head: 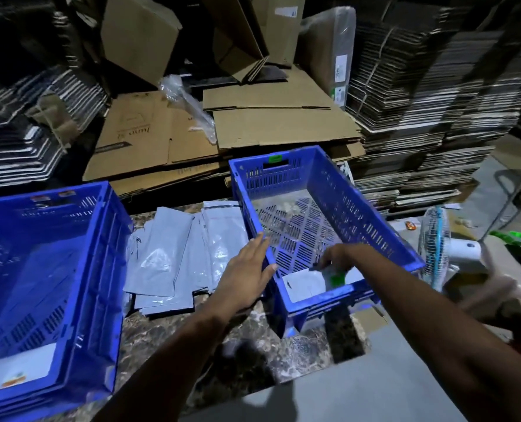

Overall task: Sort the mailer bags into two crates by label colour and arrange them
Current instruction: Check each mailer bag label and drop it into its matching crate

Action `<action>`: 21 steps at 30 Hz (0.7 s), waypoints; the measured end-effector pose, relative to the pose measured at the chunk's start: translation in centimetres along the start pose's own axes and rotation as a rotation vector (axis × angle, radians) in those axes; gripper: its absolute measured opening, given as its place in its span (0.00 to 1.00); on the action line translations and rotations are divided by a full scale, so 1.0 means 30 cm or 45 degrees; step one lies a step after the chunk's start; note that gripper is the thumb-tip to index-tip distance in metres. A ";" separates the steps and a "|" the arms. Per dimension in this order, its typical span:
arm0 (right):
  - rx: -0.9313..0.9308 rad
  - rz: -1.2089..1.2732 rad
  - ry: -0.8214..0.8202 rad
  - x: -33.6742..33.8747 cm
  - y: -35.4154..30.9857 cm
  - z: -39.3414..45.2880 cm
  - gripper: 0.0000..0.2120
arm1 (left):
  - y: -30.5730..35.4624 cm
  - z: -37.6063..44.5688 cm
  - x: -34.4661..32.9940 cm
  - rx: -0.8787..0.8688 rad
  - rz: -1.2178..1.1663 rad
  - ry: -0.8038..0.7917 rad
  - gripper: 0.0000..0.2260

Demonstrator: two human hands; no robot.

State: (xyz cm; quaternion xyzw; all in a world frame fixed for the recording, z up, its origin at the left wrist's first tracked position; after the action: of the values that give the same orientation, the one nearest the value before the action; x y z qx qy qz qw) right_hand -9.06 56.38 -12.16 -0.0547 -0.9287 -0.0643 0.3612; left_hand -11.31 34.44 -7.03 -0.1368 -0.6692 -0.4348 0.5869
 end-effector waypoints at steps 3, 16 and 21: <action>-0.043 -0.090 -0.021 -0.053 0.009 0.036 0.26 | -0.006 -0.007 0.008 -0.020 -0.019 0.031 0.30; 0.321 1.283 1.438 0.209 -0.234 -0.506 0.15 | -0.676 -0.365 0.308 0.820 -0.082 0.644 0.18; 0.537 1.425 1.203 0.113 -0.551 -0.511 0.13 | -0.797 -0.406 0.265 1.114 -0.187 0.292 0.23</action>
State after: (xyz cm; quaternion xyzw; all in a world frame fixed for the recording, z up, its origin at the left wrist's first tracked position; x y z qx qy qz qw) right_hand -3.80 37.84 0.03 -0.4140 -0.5017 0.2906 0.7017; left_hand -21.95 8.80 -10.72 0.2207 -0.7286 -0.1638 0.6274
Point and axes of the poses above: each hand's wrist, its own z-axis towards the middle knuckle, its own x-axis out of the back of the hand, y = z × x, the point moved 9 cm from there along z, towards the middle knuckle, and after that the axes turned 7 degrees about -x, right-handed, at the moved point
